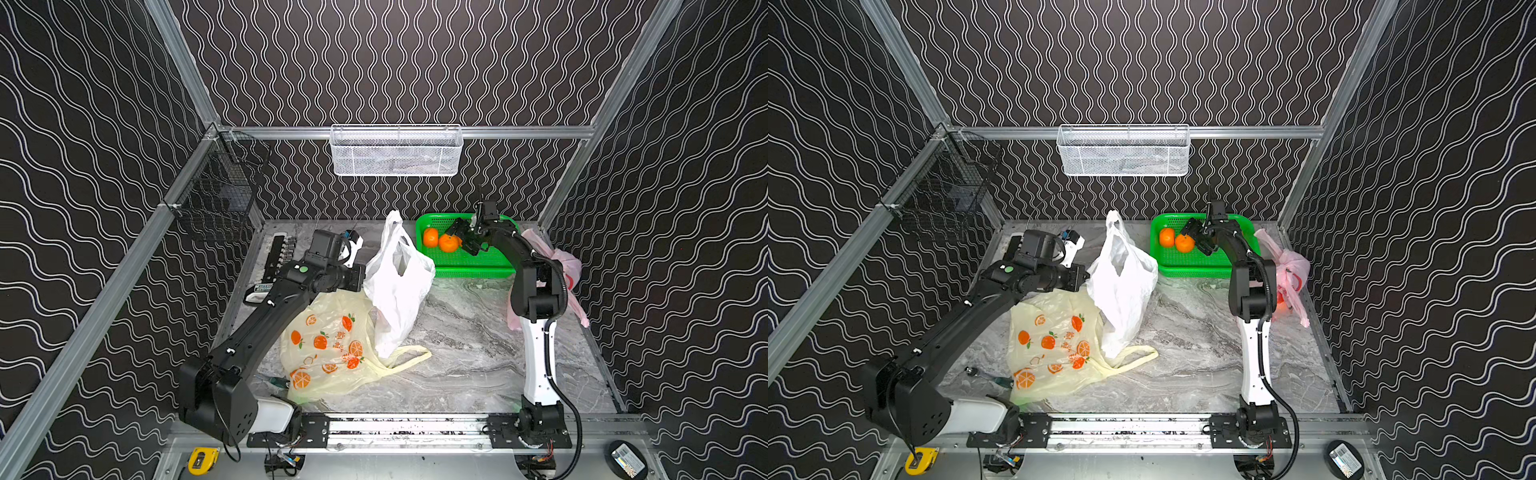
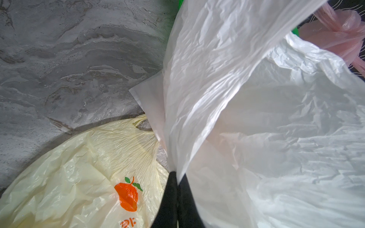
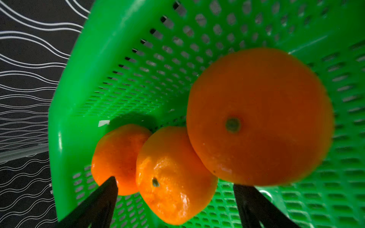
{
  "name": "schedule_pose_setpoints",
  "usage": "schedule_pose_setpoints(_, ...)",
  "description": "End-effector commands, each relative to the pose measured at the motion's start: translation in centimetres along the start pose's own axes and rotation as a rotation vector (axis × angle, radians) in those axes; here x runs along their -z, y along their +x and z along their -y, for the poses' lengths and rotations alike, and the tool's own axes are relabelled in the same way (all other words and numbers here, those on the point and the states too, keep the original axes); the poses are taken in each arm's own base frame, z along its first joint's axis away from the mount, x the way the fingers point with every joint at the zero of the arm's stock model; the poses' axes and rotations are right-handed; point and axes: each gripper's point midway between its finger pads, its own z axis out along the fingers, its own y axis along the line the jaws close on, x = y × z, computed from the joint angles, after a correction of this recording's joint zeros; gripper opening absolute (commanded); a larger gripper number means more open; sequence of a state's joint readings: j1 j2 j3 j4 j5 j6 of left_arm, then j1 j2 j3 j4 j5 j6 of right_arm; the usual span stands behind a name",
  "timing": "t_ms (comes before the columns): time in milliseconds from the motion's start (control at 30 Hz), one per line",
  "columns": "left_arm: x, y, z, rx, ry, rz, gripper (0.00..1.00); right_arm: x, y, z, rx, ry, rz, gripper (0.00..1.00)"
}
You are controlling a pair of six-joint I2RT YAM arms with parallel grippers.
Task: Place the oranges into plastic bags & tie knots
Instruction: Pick up the orange from the basket.
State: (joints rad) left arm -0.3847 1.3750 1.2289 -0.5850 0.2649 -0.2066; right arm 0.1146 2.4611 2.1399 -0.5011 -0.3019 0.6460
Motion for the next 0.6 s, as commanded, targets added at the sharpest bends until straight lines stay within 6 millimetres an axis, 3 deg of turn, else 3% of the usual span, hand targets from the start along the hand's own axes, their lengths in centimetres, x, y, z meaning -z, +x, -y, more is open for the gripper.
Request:
schedule_pose_setpoints(0,-0.2,-0.4,0.4,-0.008,0.021,0.011,0.00,-0.9,-0.1,-0.4,-0.021,-0.014,-0.002,0.93)
schedule_pose_setpoints(233,0.0,-0.7,0.3,-0.013,0.010,0.007,0.00,-3.0,0.7,0.2,-0.038,-0.016,-0.032,0.88)
schedule_pose_setpoints(333,-0.1,-0.6,0.2,-0.009,0.007,0.006,0.00,-3.3,0.9,0.6,-0.040,-0.010,-0.042,0.79)
schedule_pose_setpoints(567,0.0,-0.7,0.5,0.024,0.027,0.007,0.00,-1.2,0.4,0.5,-0.035,0.000,0.009,0.64)
